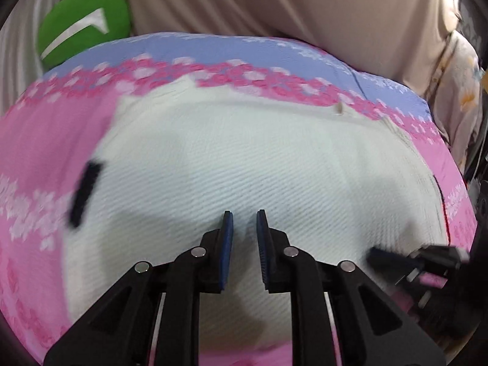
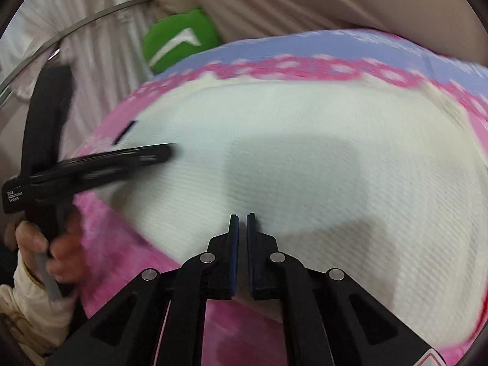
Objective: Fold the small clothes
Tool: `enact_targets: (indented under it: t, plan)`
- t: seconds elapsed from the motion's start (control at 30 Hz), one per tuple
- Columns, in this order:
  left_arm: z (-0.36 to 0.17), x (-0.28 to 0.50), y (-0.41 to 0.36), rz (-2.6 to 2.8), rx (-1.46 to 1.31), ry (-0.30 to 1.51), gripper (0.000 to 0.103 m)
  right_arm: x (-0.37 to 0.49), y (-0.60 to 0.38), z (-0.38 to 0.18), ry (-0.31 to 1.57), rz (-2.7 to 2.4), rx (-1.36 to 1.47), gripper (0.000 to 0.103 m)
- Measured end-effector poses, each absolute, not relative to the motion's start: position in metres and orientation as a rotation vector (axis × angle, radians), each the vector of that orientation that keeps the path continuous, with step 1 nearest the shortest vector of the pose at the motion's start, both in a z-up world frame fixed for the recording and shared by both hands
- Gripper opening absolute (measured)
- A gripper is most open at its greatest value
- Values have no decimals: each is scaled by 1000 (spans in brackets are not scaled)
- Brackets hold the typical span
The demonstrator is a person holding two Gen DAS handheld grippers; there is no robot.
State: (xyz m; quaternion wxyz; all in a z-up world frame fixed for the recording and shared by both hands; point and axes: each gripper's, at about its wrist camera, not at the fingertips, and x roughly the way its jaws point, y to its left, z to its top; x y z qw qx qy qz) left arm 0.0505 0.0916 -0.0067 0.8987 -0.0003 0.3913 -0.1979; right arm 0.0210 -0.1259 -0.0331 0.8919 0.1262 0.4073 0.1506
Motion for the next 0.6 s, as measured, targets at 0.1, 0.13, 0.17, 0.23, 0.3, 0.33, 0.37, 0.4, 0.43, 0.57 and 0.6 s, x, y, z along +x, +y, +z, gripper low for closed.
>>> enact_targets:
  t: [0.1,0.13,0.17,0.23,0.3,0.33,0.37,0.4,0.43,0.57,0.6]
  plan:
    - [-11,40,141,-339,-33,817,15,-13,-191,-41,844,177,374,0]
    - [-14,37,154,-329,-48,830,15,-22,-206,-43,840,133,390,0]
    - [-18,33,167,-311,-65,845,13,-36,-224,-46,832,86,415,0]
    - [-21,24,176,-312,-85,847,10,-51,-246,-49,824,63,477,0]
    - [-16,17,176,-292,-85,842,10,-60,-250,-42,821,12,465,0]
    - [-9,15,174,-294,-92,827,10,-59,-249,-37,816,-6,450,0]
    - [1,14,170,-310,-99,806,10,-57,-246,-28,796,-16,439,11]
    - [11,14,165,-333,-103,778,11,-52,-244,-18,765,-10,426,15]
    - [25,16,158,-356,-99,739,12,-43,-241,-7,735,8,406,16]
    - [51,40,126,-360,-72,670,24,4,-227,11,685,32,363,15]
    - [47,54,118,-348,-63,684,24,16,-227,7,697,30,364,15]
